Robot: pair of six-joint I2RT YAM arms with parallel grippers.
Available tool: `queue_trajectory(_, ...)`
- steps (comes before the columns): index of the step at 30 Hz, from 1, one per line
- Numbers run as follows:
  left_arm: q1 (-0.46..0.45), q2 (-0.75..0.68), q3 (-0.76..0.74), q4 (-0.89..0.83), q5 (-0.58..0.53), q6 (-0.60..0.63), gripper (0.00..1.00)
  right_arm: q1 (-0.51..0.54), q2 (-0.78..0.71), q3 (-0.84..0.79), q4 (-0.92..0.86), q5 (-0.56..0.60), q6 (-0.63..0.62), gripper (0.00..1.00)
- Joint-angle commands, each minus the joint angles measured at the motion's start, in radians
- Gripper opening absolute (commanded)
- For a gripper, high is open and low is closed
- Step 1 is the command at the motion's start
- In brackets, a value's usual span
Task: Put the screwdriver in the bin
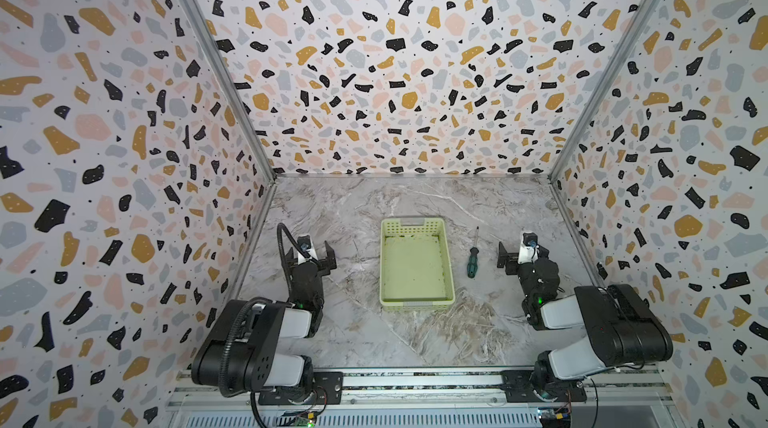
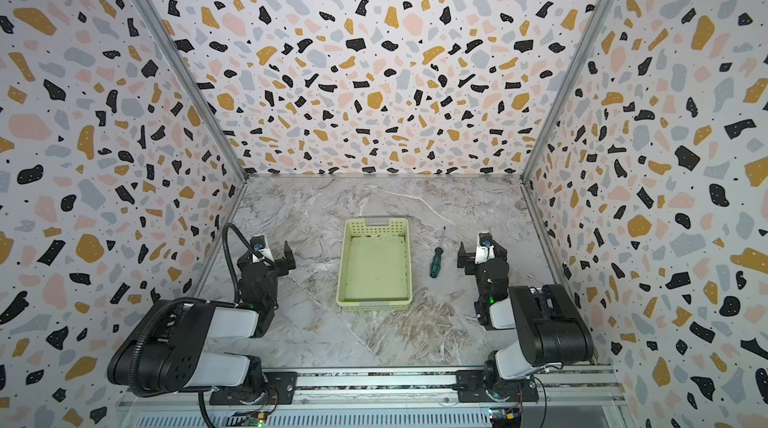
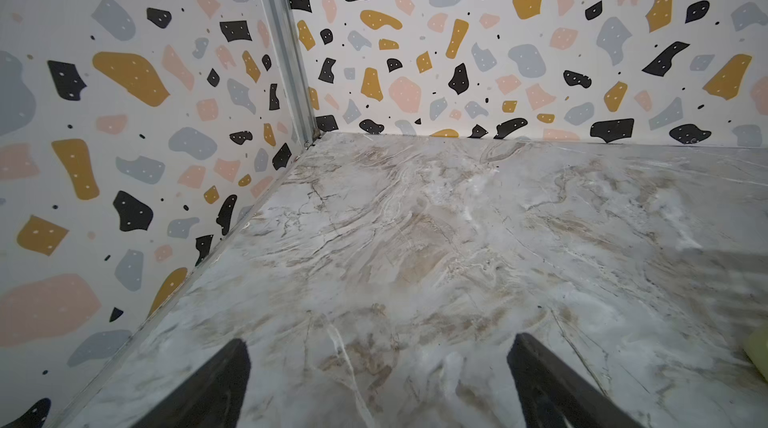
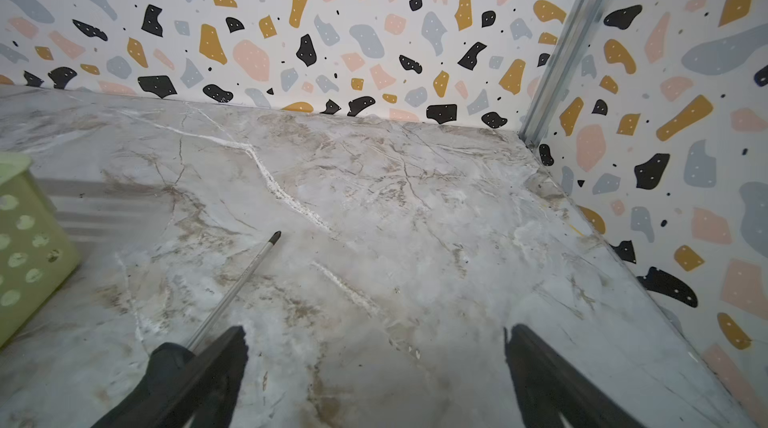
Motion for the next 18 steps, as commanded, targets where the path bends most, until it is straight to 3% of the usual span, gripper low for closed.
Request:
queue_trajectory(1,0.005,-0.007,0.006,0.031,0.017,0.007,1.0,-0.001,-0.007,0.022,0.005,-0.007,0.008,0.99)
queue_trajectory(18,0.011,-0.006,0.009,0.028,0.012,0.0,1.0,-0.001,-0.007,0.021,0.004,-0.006,0.009,0.99)
